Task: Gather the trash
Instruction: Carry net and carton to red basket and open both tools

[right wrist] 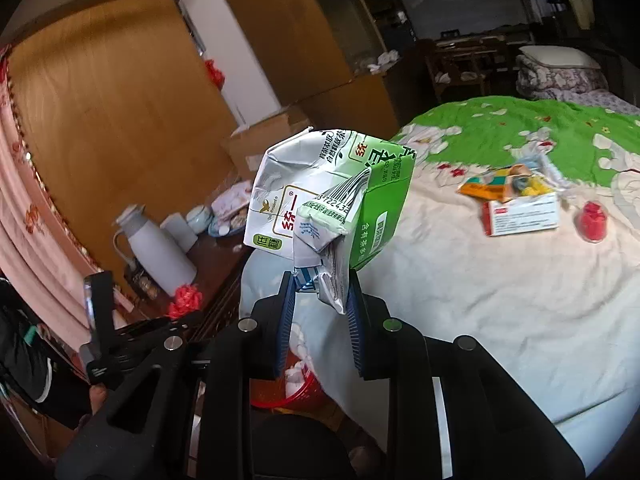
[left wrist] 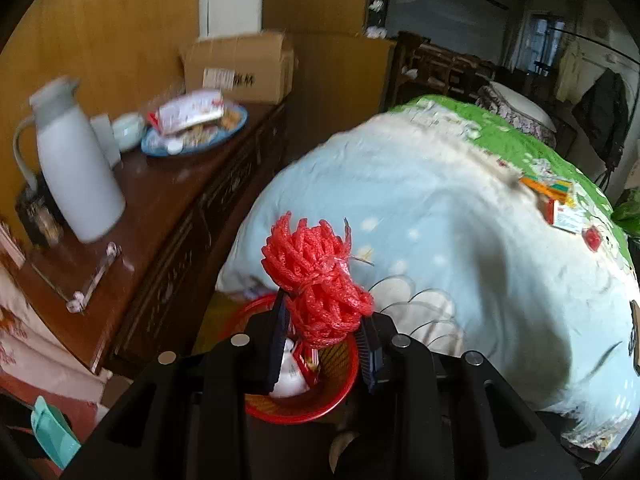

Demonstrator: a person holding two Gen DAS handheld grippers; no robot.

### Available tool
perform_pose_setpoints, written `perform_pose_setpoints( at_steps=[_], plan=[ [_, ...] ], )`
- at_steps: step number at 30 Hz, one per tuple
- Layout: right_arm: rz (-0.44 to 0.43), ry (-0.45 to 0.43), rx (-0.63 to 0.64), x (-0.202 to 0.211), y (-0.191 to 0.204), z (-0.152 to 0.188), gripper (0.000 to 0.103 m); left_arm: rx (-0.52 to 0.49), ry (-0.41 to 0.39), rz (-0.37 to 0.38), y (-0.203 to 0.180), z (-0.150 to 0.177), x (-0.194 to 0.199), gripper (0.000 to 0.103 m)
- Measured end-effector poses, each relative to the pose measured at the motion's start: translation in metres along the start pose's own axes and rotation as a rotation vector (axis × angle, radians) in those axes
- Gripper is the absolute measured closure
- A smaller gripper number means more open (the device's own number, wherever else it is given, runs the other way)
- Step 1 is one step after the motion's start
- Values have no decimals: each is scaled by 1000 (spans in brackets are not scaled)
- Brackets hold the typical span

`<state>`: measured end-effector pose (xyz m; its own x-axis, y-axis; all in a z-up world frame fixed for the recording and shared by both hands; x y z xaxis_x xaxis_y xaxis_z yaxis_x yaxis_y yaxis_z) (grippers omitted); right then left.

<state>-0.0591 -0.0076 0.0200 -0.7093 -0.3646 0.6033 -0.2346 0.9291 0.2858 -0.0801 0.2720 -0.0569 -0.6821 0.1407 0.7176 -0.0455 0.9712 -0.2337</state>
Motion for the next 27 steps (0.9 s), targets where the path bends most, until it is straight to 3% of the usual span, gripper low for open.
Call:
perform_pose_setpoints(
  at_steps=[2,4,6,11,23,27],
  plan=[
    [-4,20,13,-7,10,4,77,21,19,2,14,6,-10,68],
    [-6,41,27,-15,20,7,77,40,35,3,26,11,-19,59],
    [-10,64,42,-25,28,10,77,67,46,5,37,15,-27,42],
    [-30,121,87,-51,57,20,77,141,65,28,65,21,-40,23],
    [-155,329,275,-118,151,72,76,289,49,-95,150,34,-40,17],
    [-197,380,314,-143,179,86,73,332,55,-105,172,39,-38,17]
  ],
)
Point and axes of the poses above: each gripper's, at about its wrist camera, not at the fingertips, and x roughly against the way its jaws point, y to its left, z to its underside, the point moved 7 cm from there along -x, roughly the way its jaws point, and after that the axes turned 13 degrees about z, right-handed, at the moved point
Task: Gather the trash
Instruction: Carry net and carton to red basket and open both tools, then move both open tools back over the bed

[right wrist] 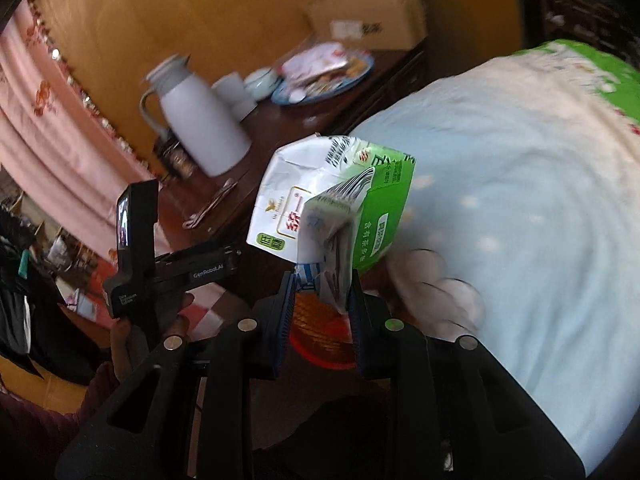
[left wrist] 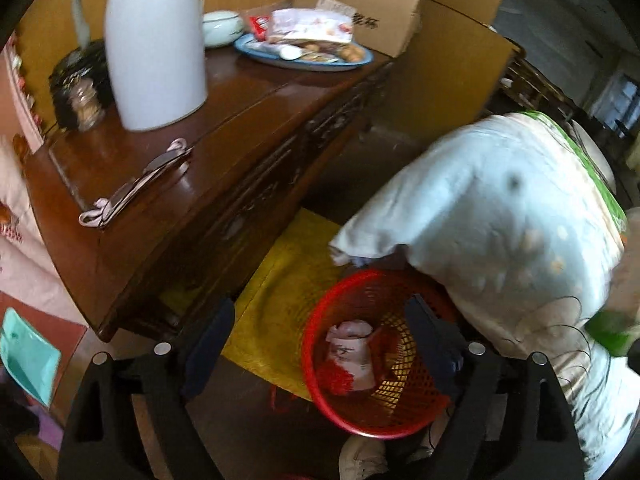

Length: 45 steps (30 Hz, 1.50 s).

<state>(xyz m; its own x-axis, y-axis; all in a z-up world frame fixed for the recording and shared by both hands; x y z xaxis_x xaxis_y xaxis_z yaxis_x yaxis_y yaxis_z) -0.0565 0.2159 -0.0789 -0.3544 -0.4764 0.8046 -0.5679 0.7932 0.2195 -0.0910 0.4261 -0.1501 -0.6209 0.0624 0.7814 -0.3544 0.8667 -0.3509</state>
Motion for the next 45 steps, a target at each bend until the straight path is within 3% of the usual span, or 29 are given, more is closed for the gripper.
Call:
perform_pose_setpoints(
  at_steps=[4,9,18,30,45],
  plan=[
    [11,18,24,-23,11,-8,61,-18,-10,-26,7,-5,5,17],
    [30,-15,16,-15,4,-16,61,-50,-14,-30,1,-8,6,15],
    [94,-108,-88,31,-43,-21,60,-128,-26,-17,-41,-8,15,15],
    [251,-261,-300,116,-159,13,51,-278,-26,63,-145,8,35,12],
    [618,-311,-568,173,-339,95,44,-553,58,181,-316,31,-6,11]
  ],
)
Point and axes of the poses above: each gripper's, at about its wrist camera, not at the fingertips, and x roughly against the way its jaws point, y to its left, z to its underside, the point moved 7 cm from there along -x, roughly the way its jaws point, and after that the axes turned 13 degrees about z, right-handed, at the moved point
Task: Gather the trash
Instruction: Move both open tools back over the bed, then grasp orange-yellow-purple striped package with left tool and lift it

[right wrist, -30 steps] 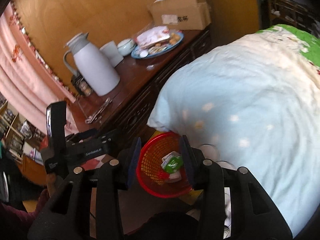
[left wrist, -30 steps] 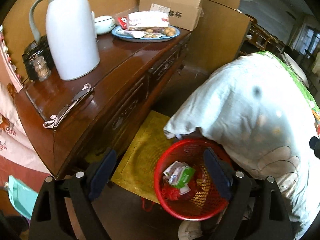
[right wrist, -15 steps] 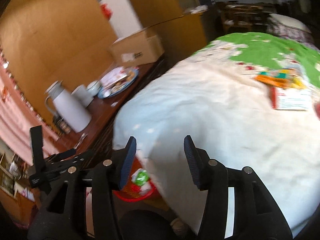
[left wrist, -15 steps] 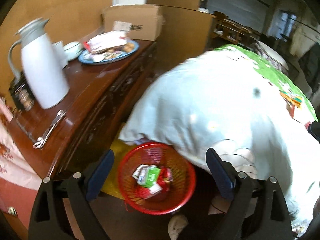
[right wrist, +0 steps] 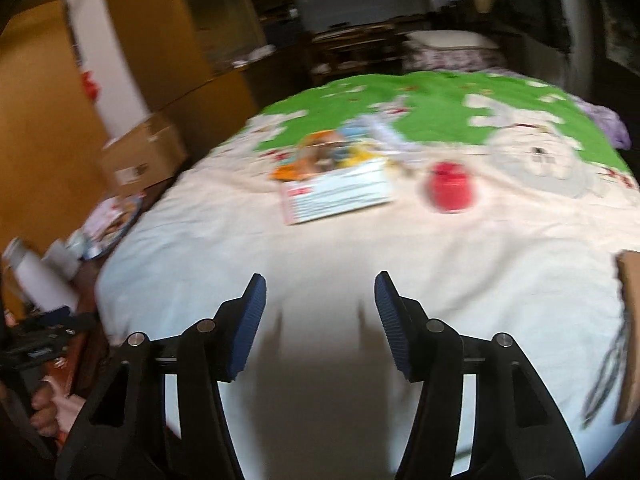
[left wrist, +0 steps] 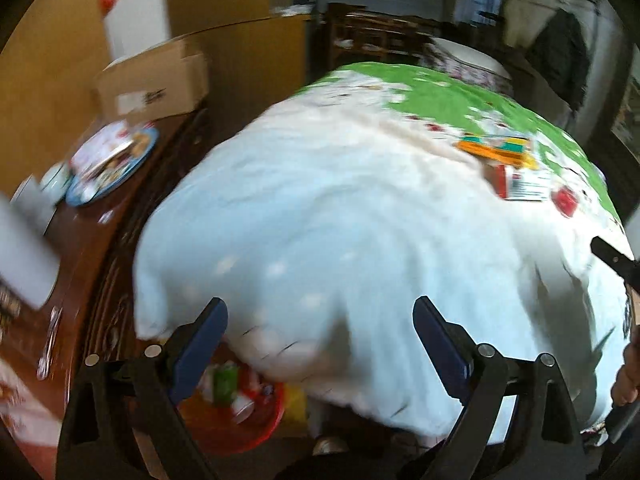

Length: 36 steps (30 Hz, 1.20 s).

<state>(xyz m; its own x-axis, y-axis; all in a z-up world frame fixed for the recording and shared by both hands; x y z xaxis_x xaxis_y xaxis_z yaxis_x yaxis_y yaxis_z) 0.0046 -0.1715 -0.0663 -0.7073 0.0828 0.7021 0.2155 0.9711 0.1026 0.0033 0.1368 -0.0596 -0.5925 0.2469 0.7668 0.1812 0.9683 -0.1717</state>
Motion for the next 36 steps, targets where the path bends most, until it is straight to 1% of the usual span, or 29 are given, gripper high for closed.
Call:
perform_pose_setpoints(
  at_steps=[3,4,6,9,11,13,15,19,20,22,24,26,28,31,34,36],
  plan=[
    [68,-6,-34,-14,-36,-2,42,-62,9,32,-32,-21,-21,11],
    [91,-9,-49,-18,-48,-4,42,-83,12,57,-47,-32,-30,11],
    [155,-30,-65,-25,-71,-7,42,-104,18,90,-68,-50,-46,11],
    [209,-45,-87,-33,-93,-6,41,-126,18,135,-103,-83,-69,11],
    [209,-36,-101,-42,-99,-2,41,-142,10,157,-122,-102,-83,11],
    [179,-2,-107,-51,-100,2,41,-176,4,171,-147,-121,-100,11],
    [152,0,-114,-53,-98,0,41,-207,8,177,-172,-136,-121,11],
    [104,36,-106,-62,-93,2,39,-210,27,211,-203,-156,-156,11],
    [95,40,-108,-64,-92,2,37,-207,30,200,-209,-162,-166,11],
    [77,48,-121,-65,-93,4,37,-199,31,169,-214,-170,-182,11],
    [62,48,-136,-65,-94,5,37,-197,40,133,-211,-172,-194,11],
    [44,47,-155,-66,-96,6,37,-175,45,129,-197,-169,-195,11],
    [33,46,-167,-67,-98,7,37,-155,53,114,-178,-164,-191,11],
    [32,43,-167,-68,-98,8,36,-143,59,40,-139,-150,-179,11],
    [31,45,-169,-68,-98,8,36,-107,87,0,-100,-131,-165,11],
    [30,49,-171,-66,-98,7,36,-97,91,-10,-83,-122,-155,11]
  ],
)
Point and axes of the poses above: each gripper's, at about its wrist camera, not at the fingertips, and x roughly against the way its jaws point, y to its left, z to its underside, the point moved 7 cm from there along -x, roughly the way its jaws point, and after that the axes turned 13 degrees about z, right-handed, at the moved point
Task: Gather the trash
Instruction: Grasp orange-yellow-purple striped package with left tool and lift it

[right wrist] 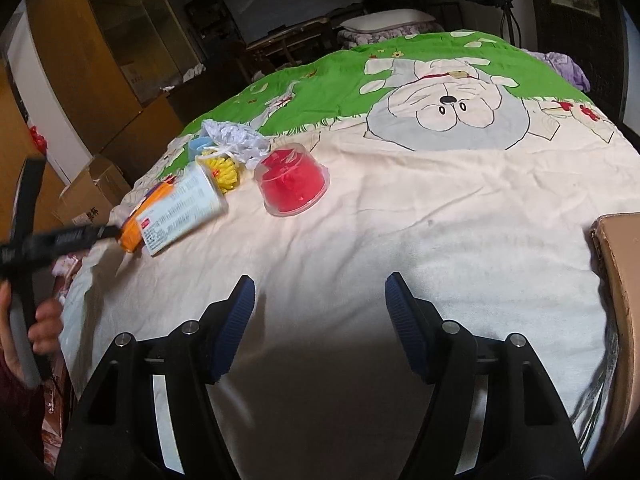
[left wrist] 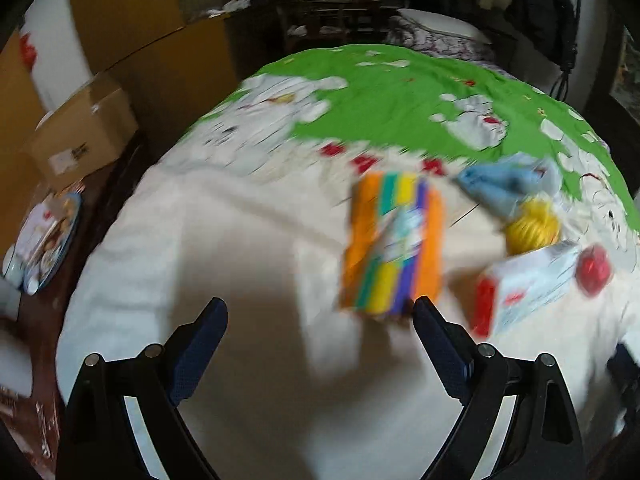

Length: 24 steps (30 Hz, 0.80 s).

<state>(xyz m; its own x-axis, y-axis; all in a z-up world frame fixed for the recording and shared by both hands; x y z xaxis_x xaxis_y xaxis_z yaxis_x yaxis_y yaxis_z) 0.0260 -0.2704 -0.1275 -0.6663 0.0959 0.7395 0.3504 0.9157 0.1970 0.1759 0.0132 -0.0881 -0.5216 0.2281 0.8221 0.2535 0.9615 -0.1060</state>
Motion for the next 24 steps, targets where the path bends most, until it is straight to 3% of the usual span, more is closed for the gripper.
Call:
perform_pose_setpoints(
  at_steps=[3,7,16,19,24],
  plan=[
    [1,-2,5,1,1,-2,35,-8,-13,31,6,2,12,11],
    [10,0,11,1,2,-2,35,-45,-40,70,-14,-15,13,11],
    [17,11,25,-3,3,-1,33,-66,17,65,-36,-41,-52,12],
    [19,11,27,-3,4,-1,33,-51,66,128,-38,-34,-65,37],
    [20,12,28,-3,4,0,32,-57,18,143,-30,-20,-40,44]
  ],
)
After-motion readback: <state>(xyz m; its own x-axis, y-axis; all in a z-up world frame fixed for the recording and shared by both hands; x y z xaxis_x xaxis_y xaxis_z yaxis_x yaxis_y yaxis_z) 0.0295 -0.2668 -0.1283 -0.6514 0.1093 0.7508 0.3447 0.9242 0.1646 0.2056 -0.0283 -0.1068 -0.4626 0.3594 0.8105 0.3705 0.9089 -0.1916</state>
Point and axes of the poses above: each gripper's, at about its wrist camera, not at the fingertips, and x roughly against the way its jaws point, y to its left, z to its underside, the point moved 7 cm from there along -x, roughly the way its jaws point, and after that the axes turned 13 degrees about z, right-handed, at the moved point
